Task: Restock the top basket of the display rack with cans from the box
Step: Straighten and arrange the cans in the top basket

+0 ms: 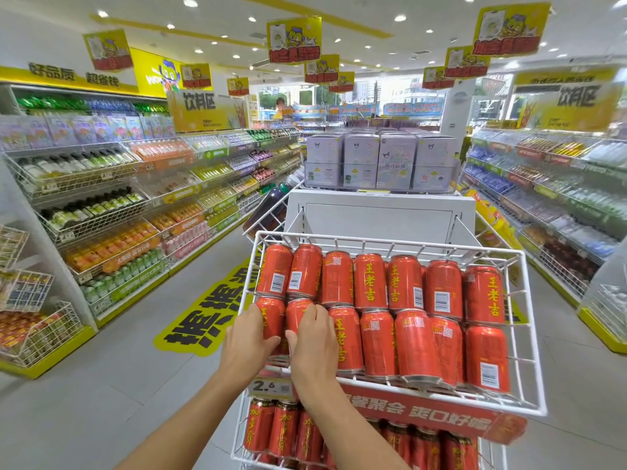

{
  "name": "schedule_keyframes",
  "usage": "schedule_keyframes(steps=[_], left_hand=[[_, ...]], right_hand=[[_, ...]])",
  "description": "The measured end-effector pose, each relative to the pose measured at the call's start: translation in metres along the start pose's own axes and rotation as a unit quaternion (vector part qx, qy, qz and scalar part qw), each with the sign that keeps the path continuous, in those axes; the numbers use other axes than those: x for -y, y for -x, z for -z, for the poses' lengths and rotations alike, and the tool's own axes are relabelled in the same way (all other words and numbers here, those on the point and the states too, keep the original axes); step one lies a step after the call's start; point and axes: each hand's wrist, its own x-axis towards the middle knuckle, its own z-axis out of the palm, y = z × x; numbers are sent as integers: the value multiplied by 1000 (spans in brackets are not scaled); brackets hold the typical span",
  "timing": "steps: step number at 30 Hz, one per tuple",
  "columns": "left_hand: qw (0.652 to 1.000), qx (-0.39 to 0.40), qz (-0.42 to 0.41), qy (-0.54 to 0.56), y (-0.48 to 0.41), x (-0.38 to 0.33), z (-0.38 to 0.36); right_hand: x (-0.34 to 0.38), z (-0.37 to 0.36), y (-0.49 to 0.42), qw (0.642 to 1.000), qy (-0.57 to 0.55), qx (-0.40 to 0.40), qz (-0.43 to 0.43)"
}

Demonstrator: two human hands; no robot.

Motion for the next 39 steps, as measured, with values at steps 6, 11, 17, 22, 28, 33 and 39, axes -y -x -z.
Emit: schedule_keyframes(steps=[6, 11, 17, 22, 28, 33, 39], left_hand=[[1000, 2, 8, 2, 0, -1, 0], [1000, 3, 8, 0, 5, 0, 1], [1000, 0, -5, -14, 4, 2, -1], [1000, -4, 0, -18, 8, -4, 2], [998, -52, -32, 17, 13, -28, 7], [991, -30, -102, 85, 21, -80, -7], [994, 33, -92, 42, 25, -113, -33]], right_hand=[[10, 8, -16, 999, -12, -1, -52], [20, 7, -25, 995, -15, 18, -99], [17, 2, -24, 996, 10, 33, -82], [10, 10, -23, 998, 7, 43, -48], [-12, 44, -19, 999, -2, 15, 33], [-42, 90, -28, 998, 25, -17, 61], [-93, 111, -19, 996, 72, 0, 44]])
